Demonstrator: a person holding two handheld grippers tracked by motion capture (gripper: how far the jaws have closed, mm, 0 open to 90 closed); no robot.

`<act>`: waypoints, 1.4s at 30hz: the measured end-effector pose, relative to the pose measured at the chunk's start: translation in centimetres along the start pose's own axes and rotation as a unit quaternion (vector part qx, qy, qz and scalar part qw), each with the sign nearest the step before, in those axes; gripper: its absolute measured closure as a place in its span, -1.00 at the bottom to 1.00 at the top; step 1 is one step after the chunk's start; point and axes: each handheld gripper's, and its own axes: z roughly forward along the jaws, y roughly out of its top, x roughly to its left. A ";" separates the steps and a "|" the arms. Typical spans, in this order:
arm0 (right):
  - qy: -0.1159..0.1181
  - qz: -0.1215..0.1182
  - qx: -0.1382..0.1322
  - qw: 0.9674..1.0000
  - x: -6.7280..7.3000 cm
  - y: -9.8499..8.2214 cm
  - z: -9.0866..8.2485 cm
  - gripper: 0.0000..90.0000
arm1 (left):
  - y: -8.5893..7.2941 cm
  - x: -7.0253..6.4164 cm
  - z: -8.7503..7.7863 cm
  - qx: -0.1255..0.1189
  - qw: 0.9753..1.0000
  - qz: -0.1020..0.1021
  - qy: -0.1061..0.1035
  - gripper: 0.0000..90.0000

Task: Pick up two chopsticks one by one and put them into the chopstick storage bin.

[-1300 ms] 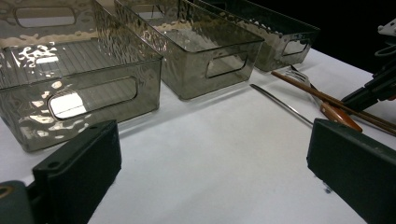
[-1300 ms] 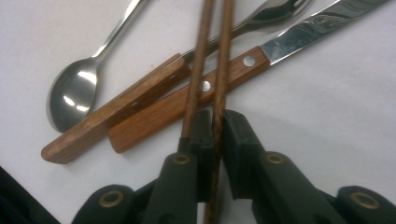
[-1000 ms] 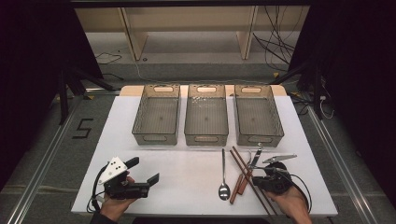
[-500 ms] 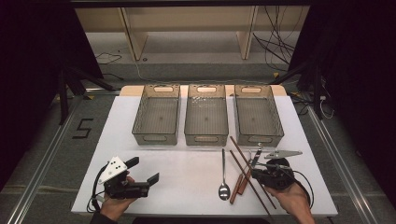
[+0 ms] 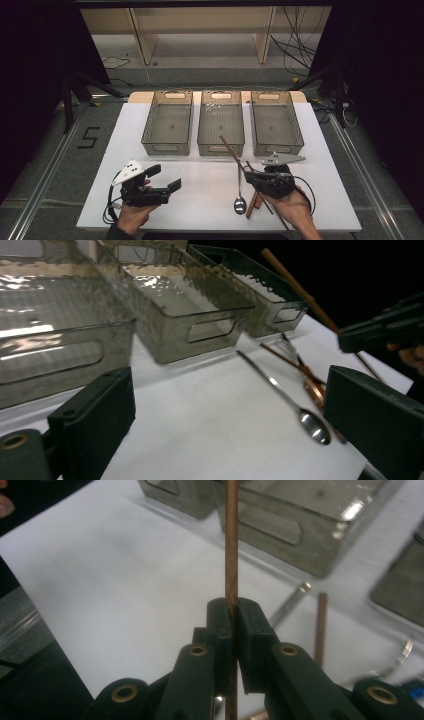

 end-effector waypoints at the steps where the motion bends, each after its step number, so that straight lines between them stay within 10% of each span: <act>1: 0.003 -0.004 -0.003 1.000 0.4 0.2 0.2 0.90 | 0.3 -0.4 0.4 0.004 1.000 -0.001 -0.008 -0.81; 7: 0.019 -0.017 -0.023 0.999 2.1 0.9 1.4 0.90 | 1.9 -1.9 2.8 0.027 0.999 -0.002 -0.033 -0.68; 16: 0.032 -0.028 -0.036 0.998 3.8 1.0 2.5 0.90 | 2.7 -1.7 5.9 0.052 0.994 -0.067 -0.074 -0.33; 42: 0.034 -0.051 -0.085 0.994 5.9 0.9 3.4 0.90 | 2.9 -1.7 6.9 0.050 0.982 -0.118 -0.139 0.40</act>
